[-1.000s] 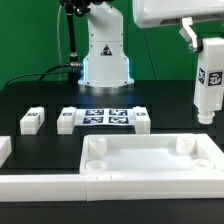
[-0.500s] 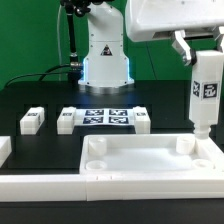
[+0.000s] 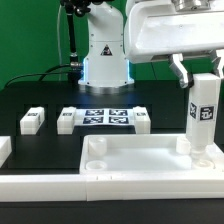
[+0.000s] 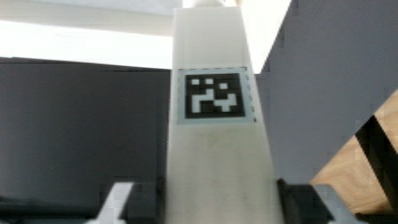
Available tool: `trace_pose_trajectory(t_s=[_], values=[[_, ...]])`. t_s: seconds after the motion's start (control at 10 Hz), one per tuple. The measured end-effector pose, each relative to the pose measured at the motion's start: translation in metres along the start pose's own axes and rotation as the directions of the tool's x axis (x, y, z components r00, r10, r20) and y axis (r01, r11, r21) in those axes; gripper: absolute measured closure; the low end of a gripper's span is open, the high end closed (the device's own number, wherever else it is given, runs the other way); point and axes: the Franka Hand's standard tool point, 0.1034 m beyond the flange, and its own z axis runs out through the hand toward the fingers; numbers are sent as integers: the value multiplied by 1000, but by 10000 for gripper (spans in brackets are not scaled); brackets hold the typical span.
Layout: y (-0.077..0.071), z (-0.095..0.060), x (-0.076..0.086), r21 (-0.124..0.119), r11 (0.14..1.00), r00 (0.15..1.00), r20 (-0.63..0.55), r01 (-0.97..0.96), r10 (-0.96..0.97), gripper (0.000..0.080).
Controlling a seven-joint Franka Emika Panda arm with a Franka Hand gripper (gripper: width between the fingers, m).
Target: Assemble desk
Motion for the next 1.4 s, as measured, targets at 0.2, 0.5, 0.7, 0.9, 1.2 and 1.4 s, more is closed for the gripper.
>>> trace_pose_trajectory(t_s=[0.2,0.5,0.7,0.9,1.2,1.4], values=[[-2,2,-2,2,1000,1000,4,-2,2,509],[-2,7,3,2,1000,1000,-5,-3,3,509],[-1,7,3,2,1000,1000,-10,-3,3,509],[-1,8,4,1,1000,1000,-19,-3,3,509],[3,14,1,-2,1000,1000,-22,9,-9,509],[2,19,-5,-1,1000,1000,-13,8,-8,509]])
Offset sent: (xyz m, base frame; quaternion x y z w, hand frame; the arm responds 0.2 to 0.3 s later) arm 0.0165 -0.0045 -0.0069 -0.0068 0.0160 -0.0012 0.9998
